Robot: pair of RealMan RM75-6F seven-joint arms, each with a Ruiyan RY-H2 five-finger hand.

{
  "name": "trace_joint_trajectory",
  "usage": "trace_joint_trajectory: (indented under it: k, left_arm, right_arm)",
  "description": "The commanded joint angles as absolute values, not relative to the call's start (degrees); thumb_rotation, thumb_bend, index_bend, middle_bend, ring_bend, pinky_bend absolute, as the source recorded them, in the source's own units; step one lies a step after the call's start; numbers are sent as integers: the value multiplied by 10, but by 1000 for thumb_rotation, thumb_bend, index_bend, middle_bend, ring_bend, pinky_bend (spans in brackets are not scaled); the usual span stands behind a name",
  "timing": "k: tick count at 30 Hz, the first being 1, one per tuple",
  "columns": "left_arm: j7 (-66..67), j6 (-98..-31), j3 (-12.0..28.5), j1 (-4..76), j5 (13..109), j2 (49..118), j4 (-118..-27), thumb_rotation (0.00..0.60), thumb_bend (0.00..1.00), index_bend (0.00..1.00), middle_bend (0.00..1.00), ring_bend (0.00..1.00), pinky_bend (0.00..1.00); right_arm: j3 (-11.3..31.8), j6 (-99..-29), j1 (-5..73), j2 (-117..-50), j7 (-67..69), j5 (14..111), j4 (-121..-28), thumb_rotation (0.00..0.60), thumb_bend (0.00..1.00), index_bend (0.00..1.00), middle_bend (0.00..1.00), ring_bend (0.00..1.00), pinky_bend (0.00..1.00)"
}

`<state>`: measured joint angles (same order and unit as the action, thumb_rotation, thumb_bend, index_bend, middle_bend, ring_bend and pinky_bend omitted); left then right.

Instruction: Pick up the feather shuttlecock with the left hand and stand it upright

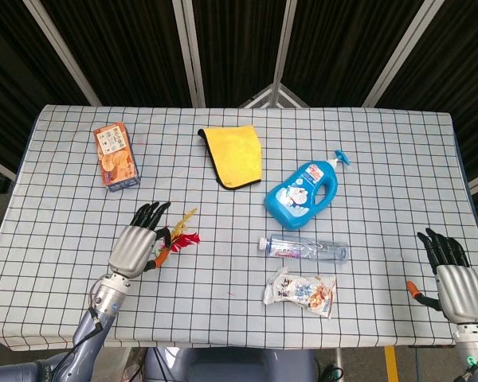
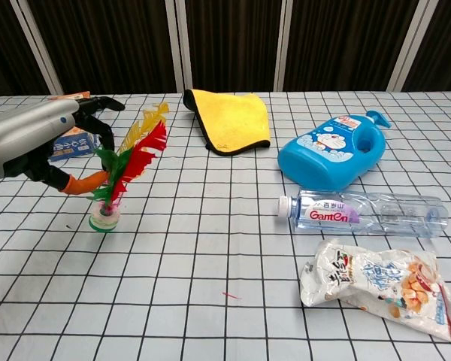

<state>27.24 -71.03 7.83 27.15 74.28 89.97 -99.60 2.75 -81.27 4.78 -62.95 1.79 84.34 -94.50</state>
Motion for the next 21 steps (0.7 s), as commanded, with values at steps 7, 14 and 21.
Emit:
trace_joint_trajectory:
  k: [7, 14, 21]
  left_arm:
    - [264, -708, 86, 274, 726, 904, -972, 600, 647, 599, 40, 0, 0]
    - [260, -708, 85, 273, 717, 907, -961, 600, 645, 597, 40, 0, 0]
    - [243, -709, 84, 269, 714, 905, -948, 600, 644, 594, 39, 0, 0]
  right_arm:
    - [28, -809, 50, -630, 18, 842, -944, 600, 334, 0, 0, 0, 0]
    - [29, -809, 50, -630, 23, 842, -942, 600, 334, 0, 0, 0, 0]
    - [27, -810, 49, -630, 21, 844, -941, 600, 334, 0, 0, 0, 0]
